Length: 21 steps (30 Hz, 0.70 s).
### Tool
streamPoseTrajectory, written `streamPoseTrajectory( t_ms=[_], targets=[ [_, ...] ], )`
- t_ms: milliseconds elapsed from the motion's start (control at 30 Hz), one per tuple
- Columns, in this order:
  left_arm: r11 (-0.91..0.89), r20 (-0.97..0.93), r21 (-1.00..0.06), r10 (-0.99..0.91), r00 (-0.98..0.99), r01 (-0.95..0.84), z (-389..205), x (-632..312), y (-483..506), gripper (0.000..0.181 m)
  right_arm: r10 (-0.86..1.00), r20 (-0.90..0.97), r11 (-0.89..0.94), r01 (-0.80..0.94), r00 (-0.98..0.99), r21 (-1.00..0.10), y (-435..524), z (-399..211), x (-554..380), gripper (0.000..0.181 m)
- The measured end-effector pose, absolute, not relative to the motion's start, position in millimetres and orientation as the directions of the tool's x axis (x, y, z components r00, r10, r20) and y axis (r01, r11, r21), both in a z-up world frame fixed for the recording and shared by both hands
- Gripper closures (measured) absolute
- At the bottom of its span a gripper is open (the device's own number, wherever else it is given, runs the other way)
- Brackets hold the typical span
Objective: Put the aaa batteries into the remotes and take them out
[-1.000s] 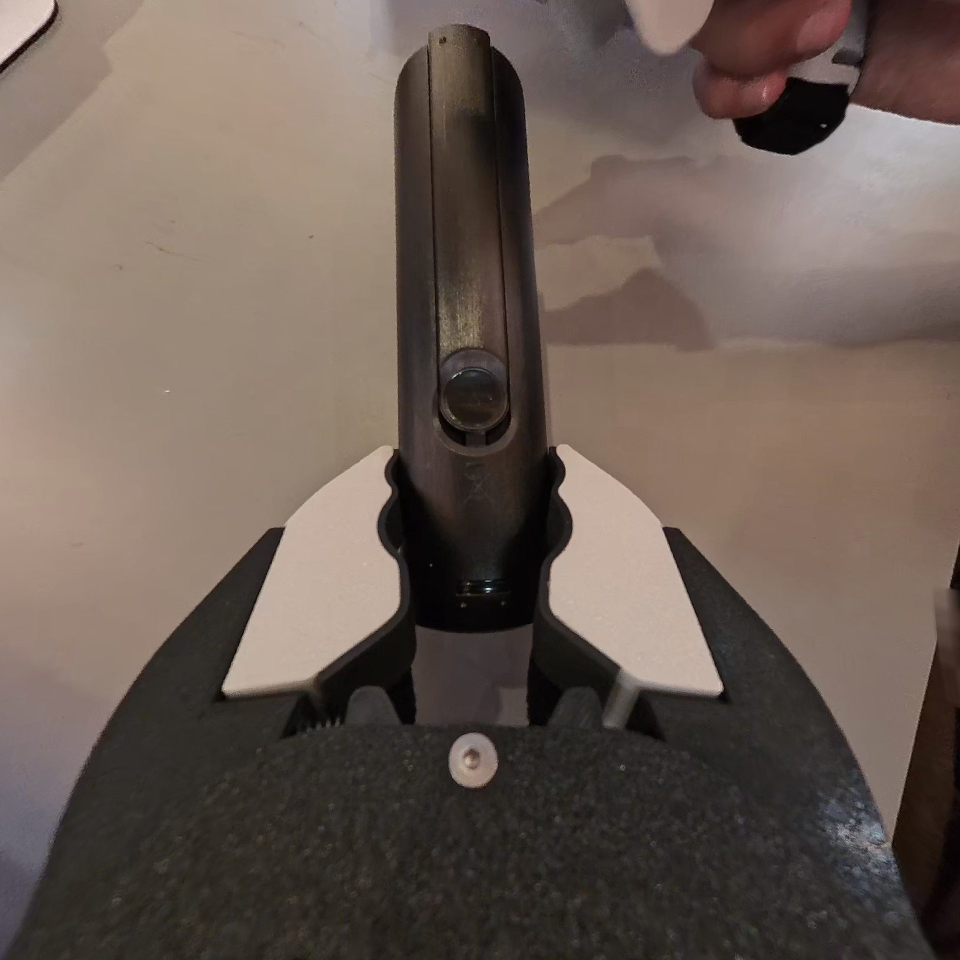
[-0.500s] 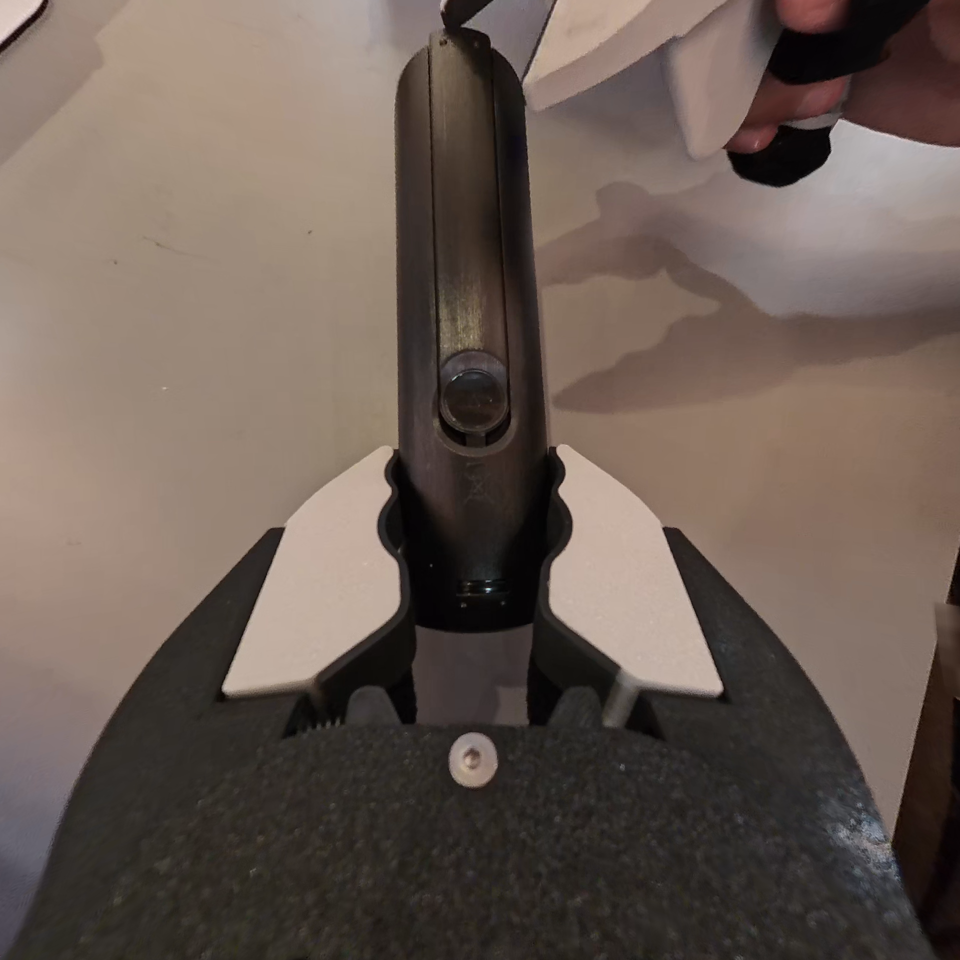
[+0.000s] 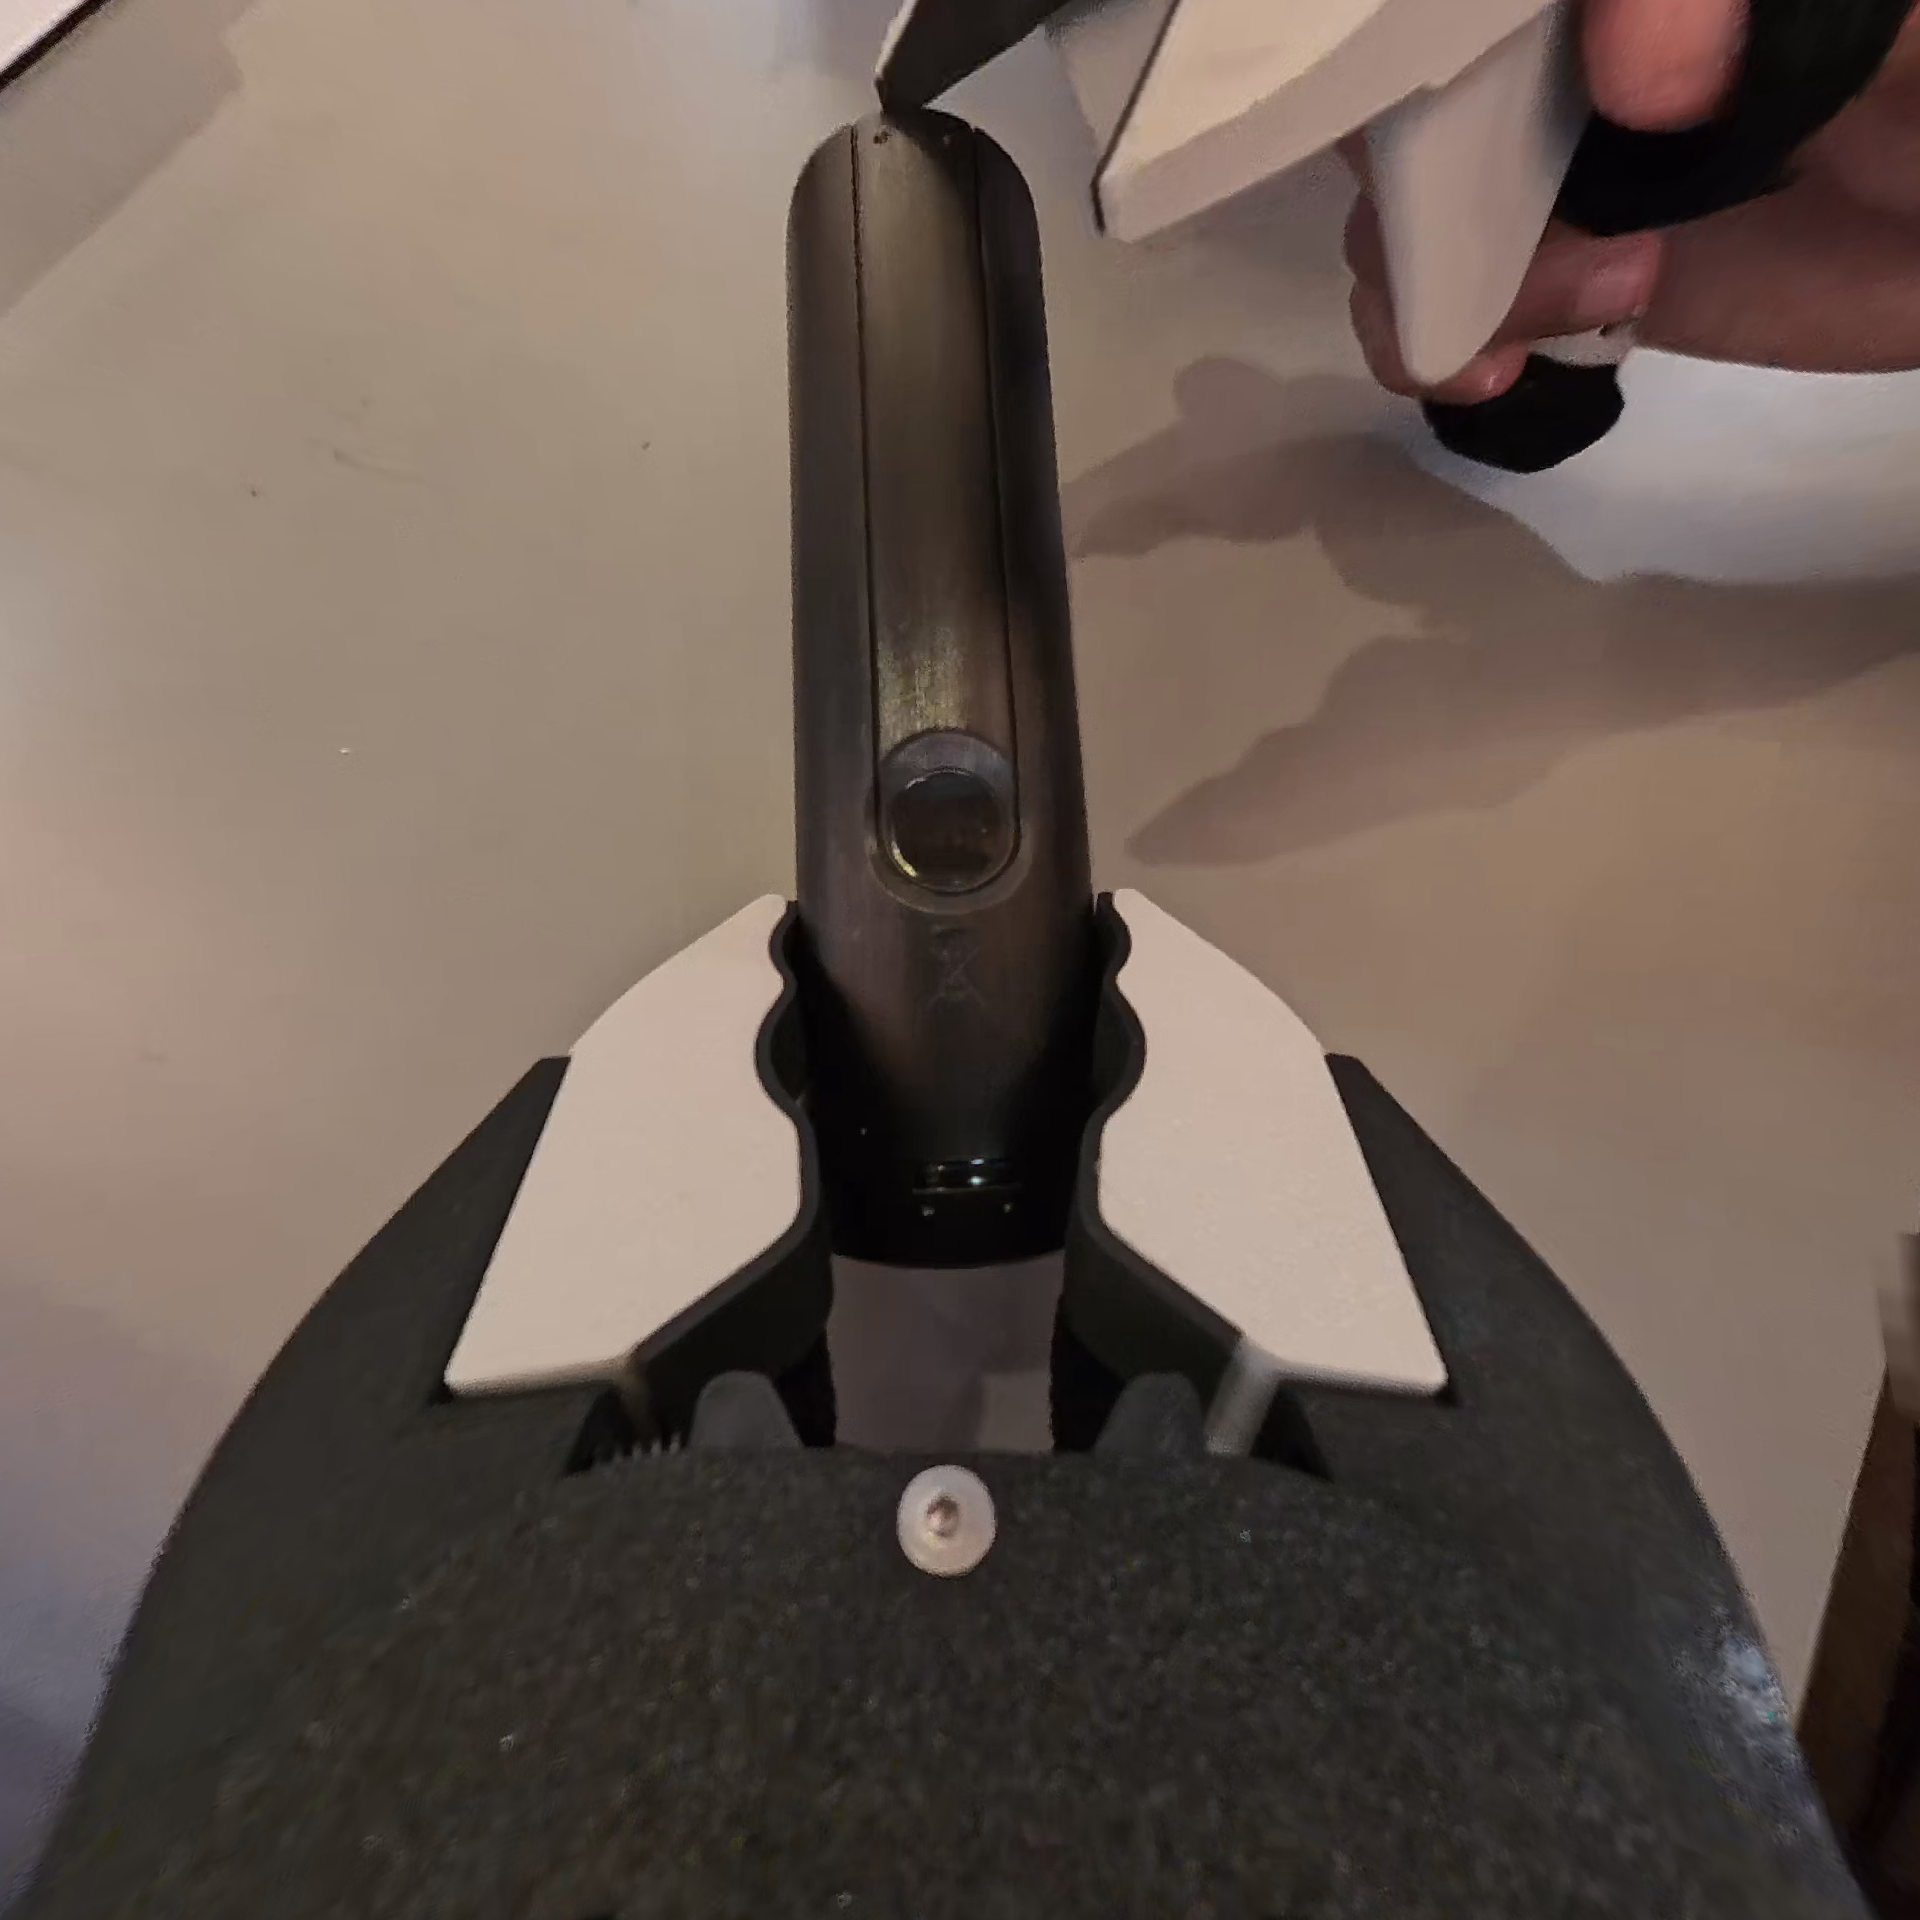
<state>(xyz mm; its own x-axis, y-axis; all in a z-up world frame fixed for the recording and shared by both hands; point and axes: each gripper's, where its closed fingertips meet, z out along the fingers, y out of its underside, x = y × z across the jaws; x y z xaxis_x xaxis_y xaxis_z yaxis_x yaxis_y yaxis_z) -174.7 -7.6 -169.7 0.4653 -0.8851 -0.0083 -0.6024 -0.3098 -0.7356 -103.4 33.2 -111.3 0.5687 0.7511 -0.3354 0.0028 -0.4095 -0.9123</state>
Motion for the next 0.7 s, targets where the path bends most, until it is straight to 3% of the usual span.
streamPoseTrajectory(
  t_ms=[133, 400, 467, 567, 600, 700],
  targets=[
    [-0.293, -0.009, -0.748, -0.893, 0.450, -0.596, -165, -174, -8, 0.129, 0.765, -0.278, -0.374, 0.050, 0.580, -0.926, 35, -107, -94, 0.129],
    [-0.291, 0.002, -0.753, -0.898, 0.440, -0.590, -163, -171, -11, 0.129, 0.787, -0.242, -0.367, 0.116, 0.567, -0.923, 28, -107, -90, 0.125],
    [-0.288, -0.020, -0.738, -0.895, 0.446, -0.610, -167, -173, -9, 0.129, 0.791, -0.277, -0.394, 0.108, 0.546, -0.913, 22, -109, -100, 0.108],
    [-0.289, 0.002, -0.752, -0.900, 0.436, -0.592, -163, -173, -11, 0.129, 0.801, -0.273, -0.381, 0.101, 0.533, -0.919, 23, -105, -96, 0.121],
    [-0.286, -0.001, -0.750, -0.901, 0.433, -0.597, -163, -174, -12, 0.129, 0.810, -0.265, -0.375, 0.115, 0.523, -0.920, 24, -103, -94, 0.117],
    [-0.270, -0.013, -0.738, -0.910, 0.414, -0.618, -164, -175, -13, 0.129, 0.916, -0.064, -0.212, 0.342, 0.397, -0.916, 12, -96, -100, 0.115]
  ],
)
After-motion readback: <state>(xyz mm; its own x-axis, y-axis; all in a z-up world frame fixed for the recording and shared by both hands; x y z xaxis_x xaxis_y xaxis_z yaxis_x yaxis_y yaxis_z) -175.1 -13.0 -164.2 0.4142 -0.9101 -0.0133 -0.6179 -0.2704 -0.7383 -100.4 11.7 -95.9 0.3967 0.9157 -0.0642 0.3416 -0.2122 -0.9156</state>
